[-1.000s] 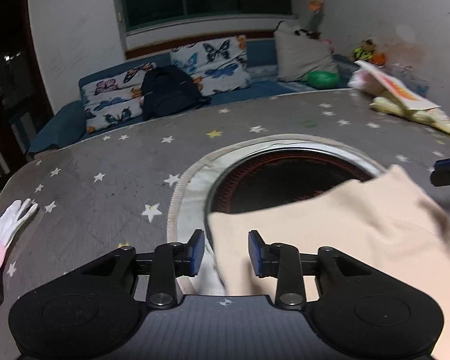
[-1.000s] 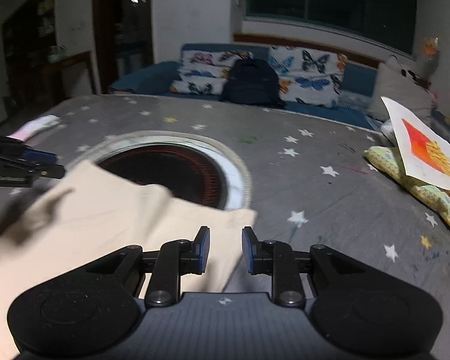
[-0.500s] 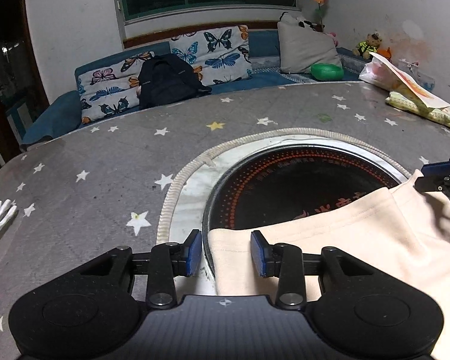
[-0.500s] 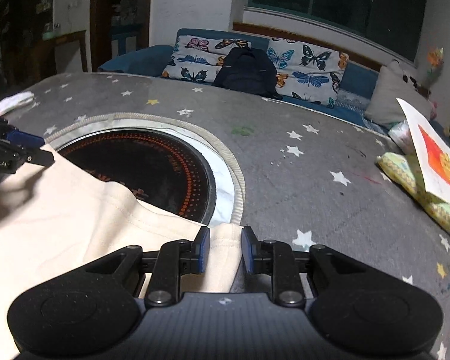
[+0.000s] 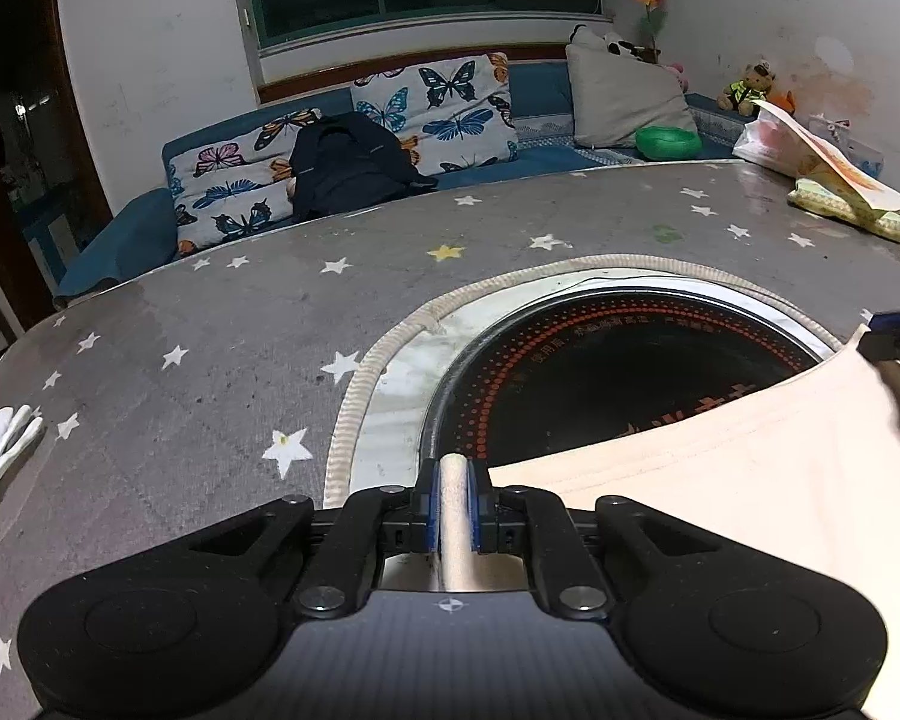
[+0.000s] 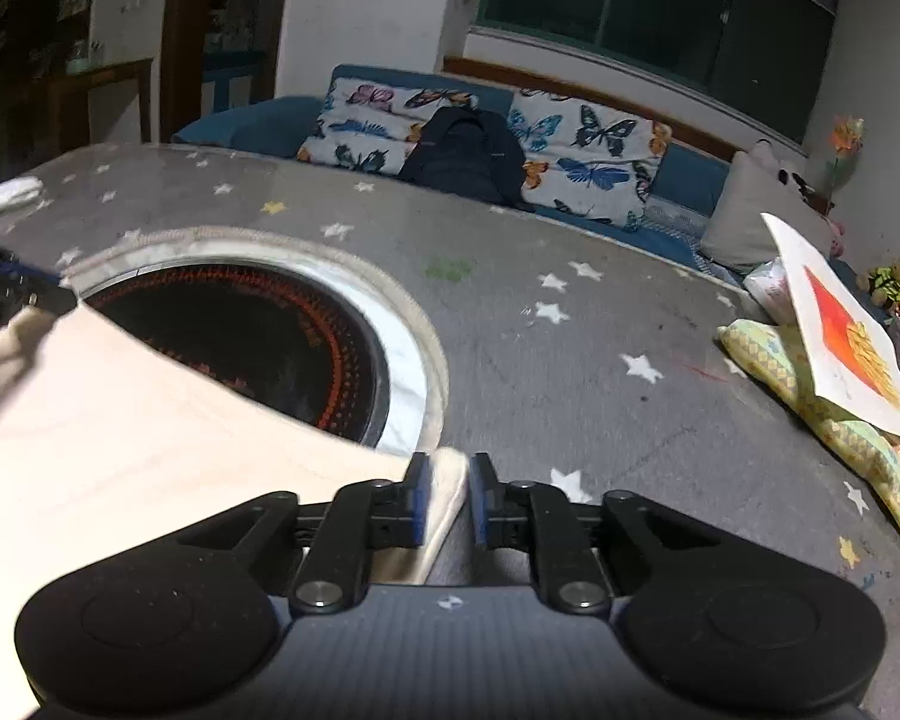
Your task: Fold clothes
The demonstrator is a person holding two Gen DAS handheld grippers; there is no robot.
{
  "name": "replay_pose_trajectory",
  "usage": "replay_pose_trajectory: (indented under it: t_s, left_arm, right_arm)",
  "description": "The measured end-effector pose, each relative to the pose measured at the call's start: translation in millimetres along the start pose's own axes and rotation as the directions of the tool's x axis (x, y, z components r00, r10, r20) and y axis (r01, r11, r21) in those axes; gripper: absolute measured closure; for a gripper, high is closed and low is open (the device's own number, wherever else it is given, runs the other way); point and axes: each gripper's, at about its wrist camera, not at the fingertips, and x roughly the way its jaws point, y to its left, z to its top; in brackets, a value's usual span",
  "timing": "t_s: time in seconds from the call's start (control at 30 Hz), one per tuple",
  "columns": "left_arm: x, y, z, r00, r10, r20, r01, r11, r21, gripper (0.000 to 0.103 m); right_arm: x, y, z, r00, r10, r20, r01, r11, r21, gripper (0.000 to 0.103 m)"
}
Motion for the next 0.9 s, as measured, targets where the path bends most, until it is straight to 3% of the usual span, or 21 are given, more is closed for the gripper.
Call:
replay_pose_trajectory:
  t_s: [0.23,0.43,0.6,0.7,0.9]
  left_arm:
    - [-2.3,-3.4,1.0,1.0,-0.002,0.008,0.002,1.0,0.005,0.089]
    - [-6.0,1.8,-0.6,1.0,0.008,-0.001,-0.008,1.0,-0.015,0.087]
    - [-31.1,-12.8,-8.1,0.999,-0.044,0.028,0.044,0.999,-0.003,0.087]
    - [-44.4,-29.6,-16.5,0.995,-0.089,0.035,0.088,0.996,0.021,0.087]
    - [-49.1,-49.9,-29.5,0.994,-0.111,0.015,0.11,0.992,0.061,0.087]
  right_arm:
    - [-2.7,10.5,1.3,0.999,0.049,0.003,-0.049,0.999,-0.022,0.079]
    - [-8.8,7.8,2.9,0.999,0.037,0.004,-0.037,0.999,-0.019,0.073]
    - [-33.7,27.7,1.6,0.987,0.16,0.023,-0.159,0.986,-0.05,0.062]
    - [-37.0,48.7,-2.2,0.974,0.224,0.015,-0.223,0.972,-0.075,0.06]
    - [-23.8,68.4,-9.0,0.972,0.232,-0.026,-0.234,0.968,-0.092,0.059]
